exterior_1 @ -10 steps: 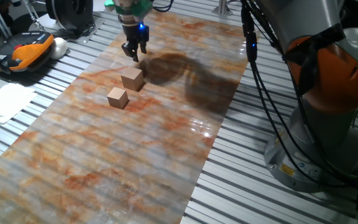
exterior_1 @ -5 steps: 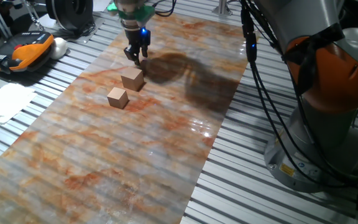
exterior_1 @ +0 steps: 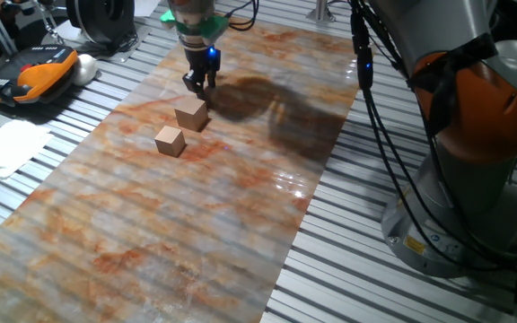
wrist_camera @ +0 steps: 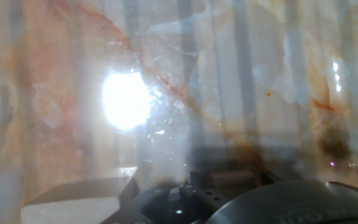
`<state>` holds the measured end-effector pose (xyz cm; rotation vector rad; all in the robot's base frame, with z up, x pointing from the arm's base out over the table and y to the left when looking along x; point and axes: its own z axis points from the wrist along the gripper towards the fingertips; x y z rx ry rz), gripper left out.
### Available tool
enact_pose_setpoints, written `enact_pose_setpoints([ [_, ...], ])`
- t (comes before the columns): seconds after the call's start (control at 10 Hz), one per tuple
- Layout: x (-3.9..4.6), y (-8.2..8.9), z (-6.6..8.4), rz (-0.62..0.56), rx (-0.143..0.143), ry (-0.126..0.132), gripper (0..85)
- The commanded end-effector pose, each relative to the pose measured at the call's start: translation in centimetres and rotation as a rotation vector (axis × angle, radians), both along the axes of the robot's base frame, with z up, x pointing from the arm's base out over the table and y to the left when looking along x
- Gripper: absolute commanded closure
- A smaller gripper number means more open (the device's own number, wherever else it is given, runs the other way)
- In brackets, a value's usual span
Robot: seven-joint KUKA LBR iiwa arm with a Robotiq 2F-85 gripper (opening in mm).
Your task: Pick up the small block on the left and move it to the right
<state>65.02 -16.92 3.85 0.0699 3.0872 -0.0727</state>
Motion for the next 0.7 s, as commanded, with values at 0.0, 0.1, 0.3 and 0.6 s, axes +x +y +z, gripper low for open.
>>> enact_pose_setpoints([
  [0.0,0.01,0.0,0.0,0.019,0.014,0.015,68.0],
  [0.1,-0.01,-0.1,0.0,0.037,0.013,0.025,85.0],
  [0.3,-0.14,0.0,0.4,0.056,0.017,0.030,85.0],
  [0.6,-0.67,1.2,5.8,-0.015,0.128,0.070,85.0],
])
